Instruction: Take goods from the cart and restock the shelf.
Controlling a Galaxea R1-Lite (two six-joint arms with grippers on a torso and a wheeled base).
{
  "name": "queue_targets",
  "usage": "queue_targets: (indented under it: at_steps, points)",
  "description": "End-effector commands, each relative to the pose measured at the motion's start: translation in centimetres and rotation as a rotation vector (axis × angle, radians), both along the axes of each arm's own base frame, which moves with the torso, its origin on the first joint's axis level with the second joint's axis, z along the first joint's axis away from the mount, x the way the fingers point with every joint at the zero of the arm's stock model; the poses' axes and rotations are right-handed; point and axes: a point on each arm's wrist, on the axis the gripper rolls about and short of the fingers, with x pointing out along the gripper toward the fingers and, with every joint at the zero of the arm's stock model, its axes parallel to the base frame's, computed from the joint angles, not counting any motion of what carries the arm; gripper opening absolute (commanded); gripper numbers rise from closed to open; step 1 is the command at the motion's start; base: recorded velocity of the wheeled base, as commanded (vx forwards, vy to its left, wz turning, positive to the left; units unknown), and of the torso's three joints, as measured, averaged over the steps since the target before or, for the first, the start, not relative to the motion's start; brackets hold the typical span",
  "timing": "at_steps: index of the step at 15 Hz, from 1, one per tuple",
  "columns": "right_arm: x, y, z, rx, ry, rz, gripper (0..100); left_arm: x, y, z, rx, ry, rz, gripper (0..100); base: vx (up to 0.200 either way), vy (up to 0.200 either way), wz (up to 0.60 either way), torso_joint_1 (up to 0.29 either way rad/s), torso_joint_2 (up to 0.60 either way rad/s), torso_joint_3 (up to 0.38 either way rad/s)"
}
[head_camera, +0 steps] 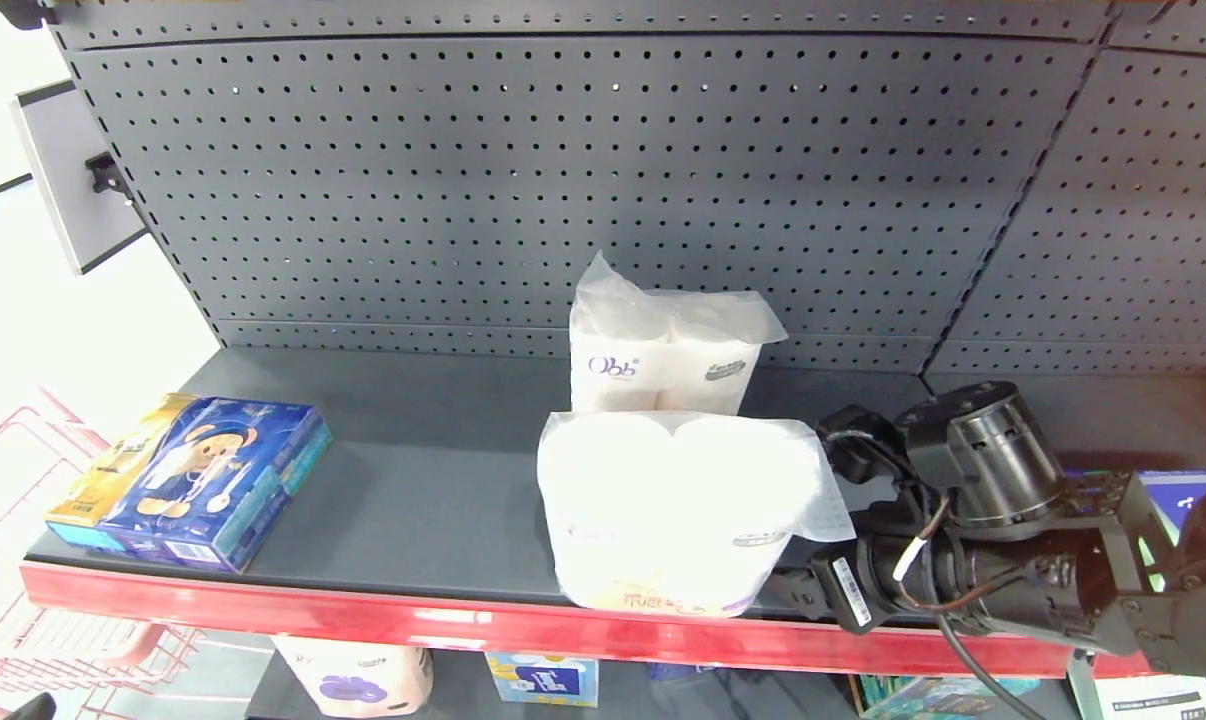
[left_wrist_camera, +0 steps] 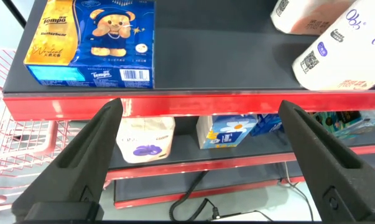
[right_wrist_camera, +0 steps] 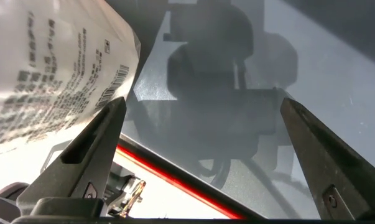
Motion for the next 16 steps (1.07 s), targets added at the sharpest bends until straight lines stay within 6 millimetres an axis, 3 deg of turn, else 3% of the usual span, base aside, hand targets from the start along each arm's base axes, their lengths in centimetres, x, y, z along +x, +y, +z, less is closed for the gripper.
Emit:
queue_targets:
  at_steps: [1, 5, 10, 11, 16]
  points:
    - [-0.1, -0.1, 0.0, -0.001, 0.001, 0.0, 100, 0.0, 0.0, 0.0, 0.0, 0.001, 0.0, 100, 0.0, 0.0, 0.0, 0.0, 0.0, 0.0]
    - [-0.7, -0.9, 0.7, 0.011, -0.023, -0.017, 100, 0.0, 0.0, -0.1, 0.0, 0.004, -0.002, 100, 0.0, 0.0, 0.0, 0.0, 0.0, 0.0]
    - [-3.7, -5.5, 2.1, 0.048, -0.091, -0.114, 100, 0.0, 0.0, -0.2, 0.001, 0.008, -0.004, 100, 0.0, 0.0, 0.0, 0.0, 0.0, 0.0]
    - [-5.7, -7.3, 2.8, 0.066, -0.147, -0.15, 100, 0.0, 0.0, -0.5, 0.001, 0.016, -0.003, 100, 0.0, 0.0, 0.0, 0.0, 0.0, 0.0]
    - [-11.9, -13.0, 5.7, 0.104, -0.343, -0.349, 100, 0.1, 0.0, -1.3, 0.002, 0.039, -0.016, 100, 0.0, 0.0, 0.0, 0.0, 0.0, 0.0]
